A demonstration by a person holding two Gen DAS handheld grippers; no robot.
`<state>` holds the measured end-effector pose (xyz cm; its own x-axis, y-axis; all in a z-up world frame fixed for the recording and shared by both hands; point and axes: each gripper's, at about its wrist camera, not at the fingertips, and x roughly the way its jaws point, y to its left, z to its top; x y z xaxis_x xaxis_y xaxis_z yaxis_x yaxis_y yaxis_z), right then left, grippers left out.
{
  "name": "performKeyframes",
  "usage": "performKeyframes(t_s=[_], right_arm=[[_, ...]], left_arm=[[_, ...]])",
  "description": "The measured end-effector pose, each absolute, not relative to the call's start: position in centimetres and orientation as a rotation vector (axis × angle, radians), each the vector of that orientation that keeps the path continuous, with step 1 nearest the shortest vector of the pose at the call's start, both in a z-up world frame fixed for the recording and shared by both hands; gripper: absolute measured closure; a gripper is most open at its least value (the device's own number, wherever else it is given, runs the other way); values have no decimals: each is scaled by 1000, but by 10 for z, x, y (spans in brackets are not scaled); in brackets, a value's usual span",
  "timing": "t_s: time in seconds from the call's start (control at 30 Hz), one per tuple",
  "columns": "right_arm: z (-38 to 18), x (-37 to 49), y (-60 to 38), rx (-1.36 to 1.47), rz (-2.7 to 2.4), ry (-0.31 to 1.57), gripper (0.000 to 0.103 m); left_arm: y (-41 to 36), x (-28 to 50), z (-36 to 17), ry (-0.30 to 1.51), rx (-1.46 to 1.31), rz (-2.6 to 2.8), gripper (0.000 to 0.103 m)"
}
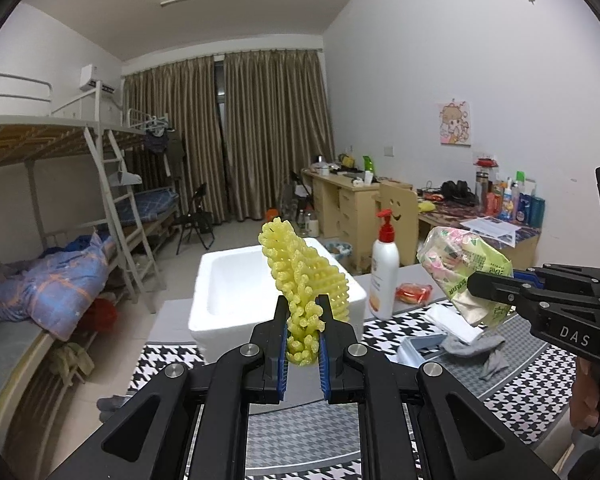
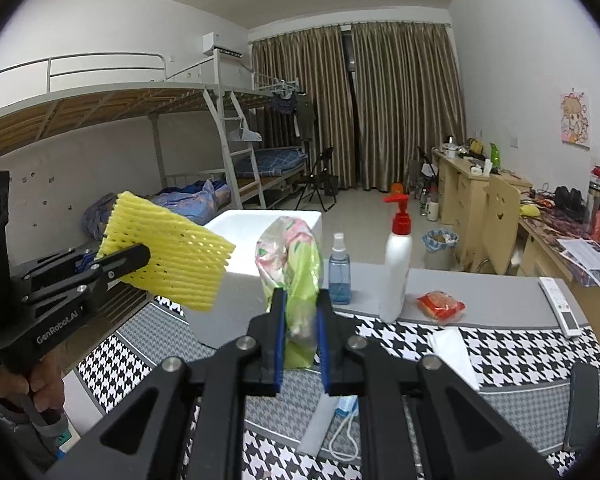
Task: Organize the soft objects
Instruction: 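Carry the snack bag over the white foam box and open the right gripper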
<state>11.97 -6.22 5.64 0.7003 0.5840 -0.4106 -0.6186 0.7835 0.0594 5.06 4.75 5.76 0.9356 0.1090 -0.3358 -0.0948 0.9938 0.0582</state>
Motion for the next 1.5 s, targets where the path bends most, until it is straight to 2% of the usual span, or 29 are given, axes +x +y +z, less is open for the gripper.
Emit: performKeyframes(t_s=[1.5], right_arm=[[66,184,54,-152,818,511,86]], left_arm=[[142,33,49,373,-63,330,90]])
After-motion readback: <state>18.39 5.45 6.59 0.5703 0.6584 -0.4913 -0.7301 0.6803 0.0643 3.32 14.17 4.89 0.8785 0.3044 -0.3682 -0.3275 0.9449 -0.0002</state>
